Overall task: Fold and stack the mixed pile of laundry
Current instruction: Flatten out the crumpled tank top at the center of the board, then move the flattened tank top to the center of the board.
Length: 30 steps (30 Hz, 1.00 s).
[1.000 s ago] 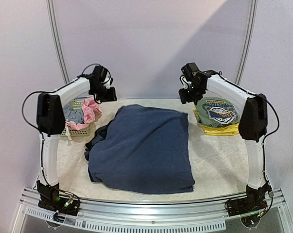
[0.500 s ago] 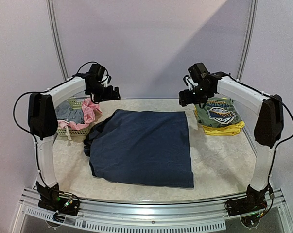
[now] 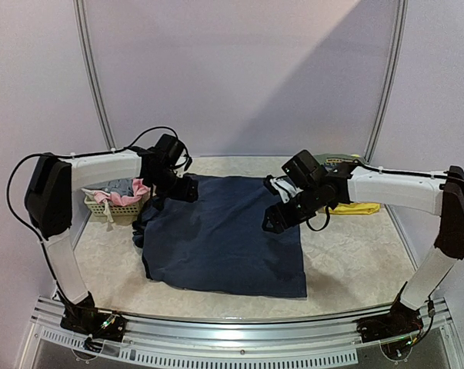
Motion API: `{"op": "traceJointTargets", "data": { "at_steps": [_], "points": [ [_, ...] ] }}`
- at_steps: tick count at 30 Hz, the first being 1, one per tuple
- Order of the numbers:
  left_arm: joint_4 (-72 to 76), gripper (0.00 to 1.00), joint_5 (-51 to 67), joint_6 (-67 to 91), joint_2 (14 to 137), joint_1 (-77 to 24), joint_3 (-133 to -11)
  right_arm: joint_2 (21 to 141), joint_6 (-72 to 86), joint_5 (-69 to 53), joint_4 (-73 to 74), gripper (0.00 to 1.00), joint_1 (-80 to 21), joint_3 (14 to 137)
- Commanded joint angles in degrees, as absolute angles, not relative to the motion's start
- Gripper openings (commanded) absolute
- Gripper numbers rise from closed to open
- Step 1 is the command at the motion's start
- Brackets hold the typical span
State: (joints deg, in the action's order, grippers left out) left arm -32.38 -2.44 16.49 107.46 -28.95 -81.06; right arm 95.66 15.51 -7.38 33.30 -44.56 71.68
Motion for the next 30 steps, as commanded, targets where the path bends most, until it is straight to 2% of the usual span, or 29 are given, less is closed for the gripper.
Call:
{"op": "traceJointTargets", "data": {
  "at_steps": [1,15,30],
  "points": [
    [-29.66,0.8,-2.07,15.72,108.89,-31.05,-79.24,99.05,18.29,-9.23,28.87,0.73,-43.97,68.17],
    [-30.44,0.75,-0.44,17.57,120.33,-37.75,-84.48,101.32,20.77,-3.79,24.63,0.72,-43.75,57.35],
    [-29.07,0.7,1.67,22.64,127.52,-44.61,-90.91,99.56,26.44,-0.46,24.43,0.72,-39.05,47.77]
  ]
}}
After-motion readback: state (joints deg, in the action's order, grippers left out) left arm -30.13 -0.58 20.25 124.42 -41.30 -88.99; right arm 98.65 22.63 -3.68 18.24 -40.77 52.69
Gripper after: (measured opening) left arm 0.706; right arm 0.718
